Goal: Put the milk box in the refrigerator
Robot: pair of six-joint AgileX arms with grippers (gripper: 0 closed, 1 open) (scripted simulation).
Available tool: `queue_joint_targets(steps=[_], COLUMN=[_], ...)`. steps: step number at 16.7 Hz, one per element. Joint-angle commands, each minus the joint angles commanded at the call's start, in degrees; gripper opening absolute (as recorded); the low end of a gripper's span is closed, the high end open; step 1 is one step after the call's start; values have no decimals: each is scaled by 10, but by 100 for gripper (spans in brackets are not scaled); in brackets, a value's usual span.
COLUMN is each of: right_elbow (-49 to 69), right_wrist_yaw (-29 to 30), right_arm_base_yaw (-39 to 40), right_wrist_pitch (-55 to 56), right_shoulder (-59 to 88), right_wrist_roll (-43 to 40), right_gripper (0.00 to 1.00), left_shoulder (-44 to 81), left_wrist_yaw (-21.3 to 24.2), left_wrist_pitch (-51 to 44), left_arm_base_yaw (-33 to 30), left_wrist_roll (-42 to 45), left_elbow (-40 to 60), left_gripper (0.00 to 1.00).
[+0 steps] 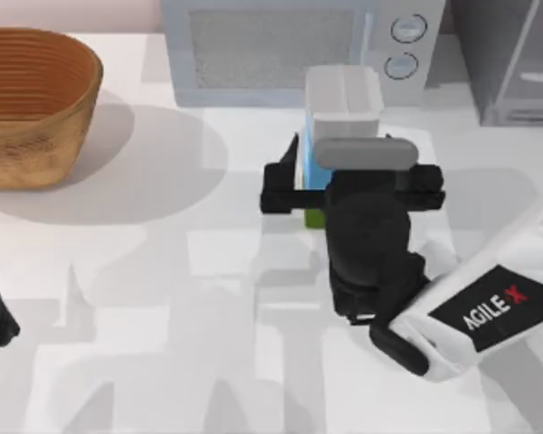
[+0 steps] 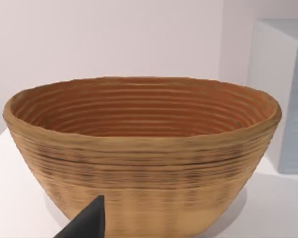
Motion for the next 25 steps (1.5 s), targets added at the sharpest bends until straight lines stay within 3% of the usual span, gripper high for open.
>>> queue_joint_targets(steps=[9,21,25], right_elbow=[14,111,111], right_wrist_yaw=[27,-23,-23], right_arm_base_yaw=[8,-43,-43], right_wrist_pitch=[1,-34,-34], right_shoulder=[53,105,105], right_wrist_roll=[-2,-14,-14], right_gripper=[100,100,70], left_shoulder=[0,0,0], left_wrist_yaw=[0,0,0], left_wrist_pitch=[0,0,0], left_arm_base_yaw=[0,0,0], left_wrist_roll=[0,0,0], left_elbow=[0,0,0], left_gripper=[100,100,100])
